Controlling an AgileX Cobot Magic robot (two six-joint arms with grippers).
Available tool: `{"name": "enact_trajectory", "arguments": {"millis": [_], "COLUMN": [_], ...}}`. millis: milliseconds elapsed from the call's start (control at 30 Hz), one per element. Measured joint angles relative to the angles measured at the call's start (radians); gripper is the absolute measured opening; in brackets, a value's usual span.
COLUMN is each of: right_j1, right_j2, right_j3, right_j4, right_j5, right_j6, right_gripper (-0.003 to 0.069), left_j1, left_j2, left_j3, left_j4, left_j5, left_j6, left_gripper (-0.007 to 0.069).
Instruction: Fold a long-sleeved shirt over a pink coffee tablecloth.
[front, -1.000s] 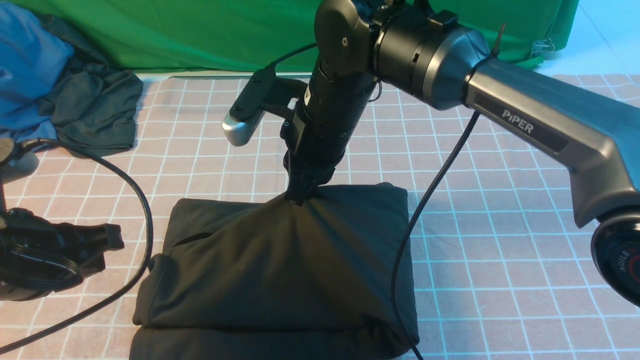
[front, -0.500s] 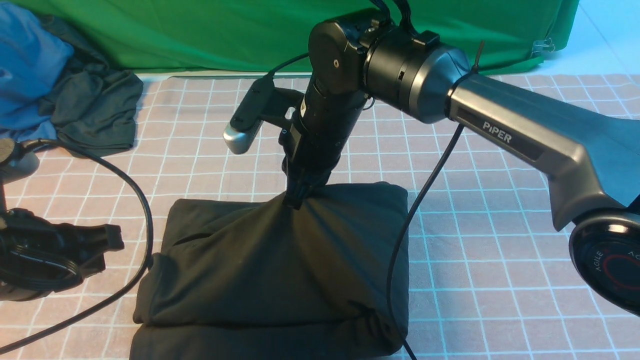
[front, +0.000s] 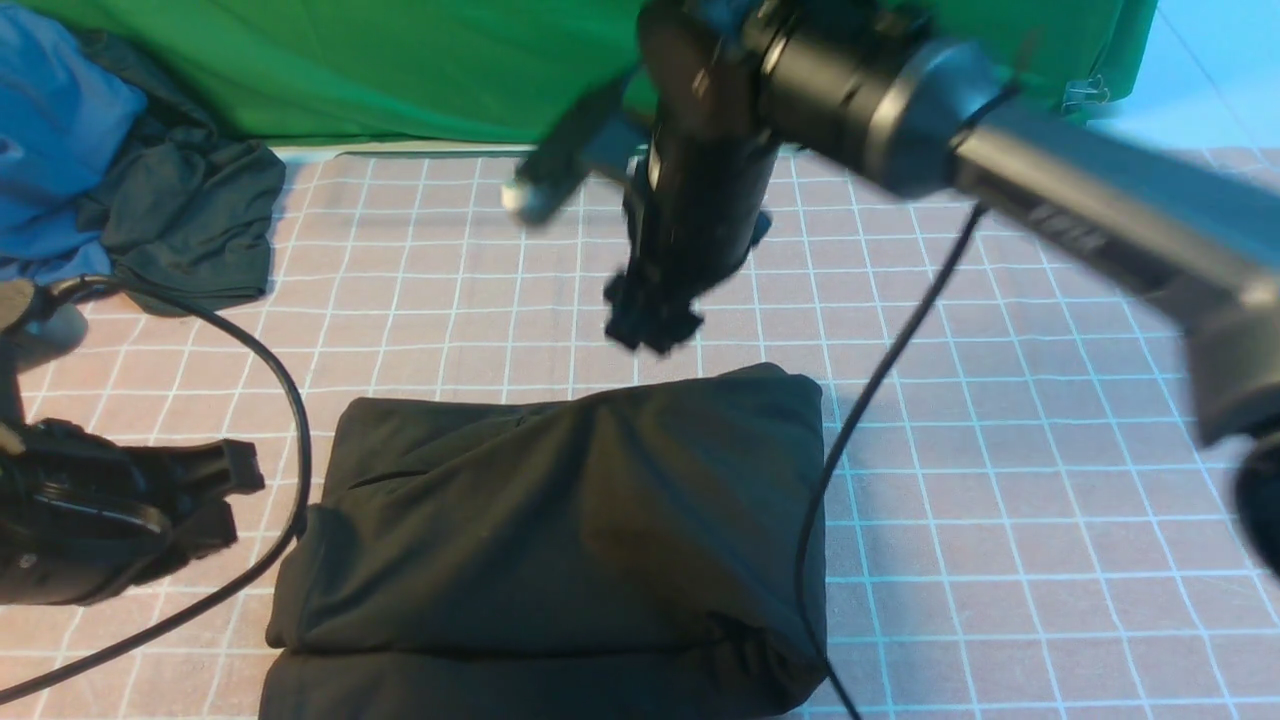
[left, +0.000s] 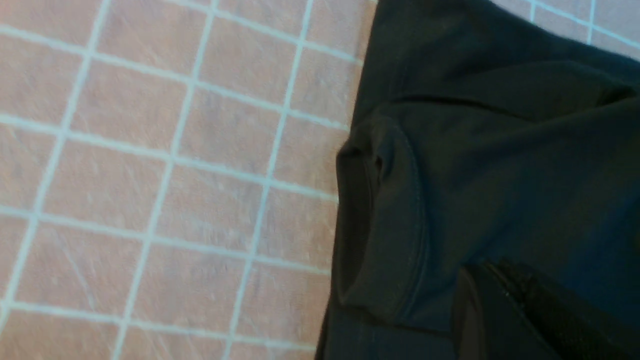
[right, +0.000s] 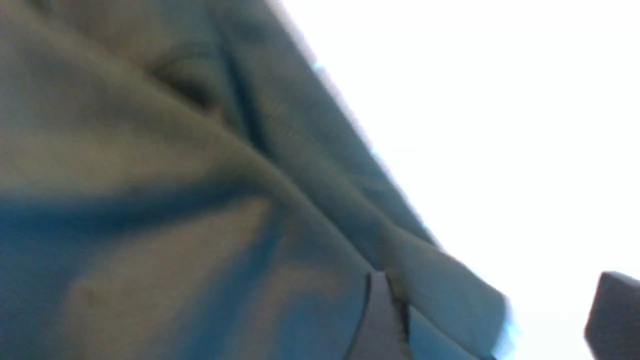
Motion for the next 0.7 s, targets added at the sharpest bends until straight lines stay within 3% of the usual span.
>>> {"name": "enact_trajectory", "arguments": {"millis": [100,200,300,500,600,633,667,700], "right_j1": [0.0,0.0,0.0,0.0,0.0,0.0,0.0,0.0], "right_j2": [-0.118,-0.221,-0.303,-0.439,-0.468,-0.472,-0.473,-0.473], "right_j3": [0.05,0.161,0.306,0.627,0.741,0.769,0.778,0.806], "right_j4": [0.013,0.049,0.076,0.093,0.094,0.094,0.094,0.094], "right_j5": [-0.002,-0.003,-0.001,0.011,0.0,-0.009,-0.013,-0.035], "right_j6": [0.048,0.059,0.069,0.069,0.065,0.065,0.065,0.065], "right_gripper": [0.0372,0.0187,0.0064,0.0036,0.0036,0.0036,0.0036,0.0036], "left_j1": [0.0,0.0,0.0,0.0,0.0,0.0,0.0,0.0], "left_j2": [0.085,0.179,0.251,0.388,0.433,0.448,0.453,0.471], "left_j3": [-0.044,-0.122,-0.188,-0.275,-0.275,-0.275,-0.275,-0.275], "left_j4": [-0.043,-0.07,-0.079,-0.026,-0.016,-0.016,-0.016,-0.016], "left_j5": [0.078,0.115,0.119,0.141,0.153,0.152,0.15,0.134], "left_j6": [0.0,0.0,0.0,0.0,0.0,0.0,0.0,0.0], "left_gripper": [0.0014,0.0014,0.0015,0.0067,0.0162,0.0225,0.0234,0.0302]}}
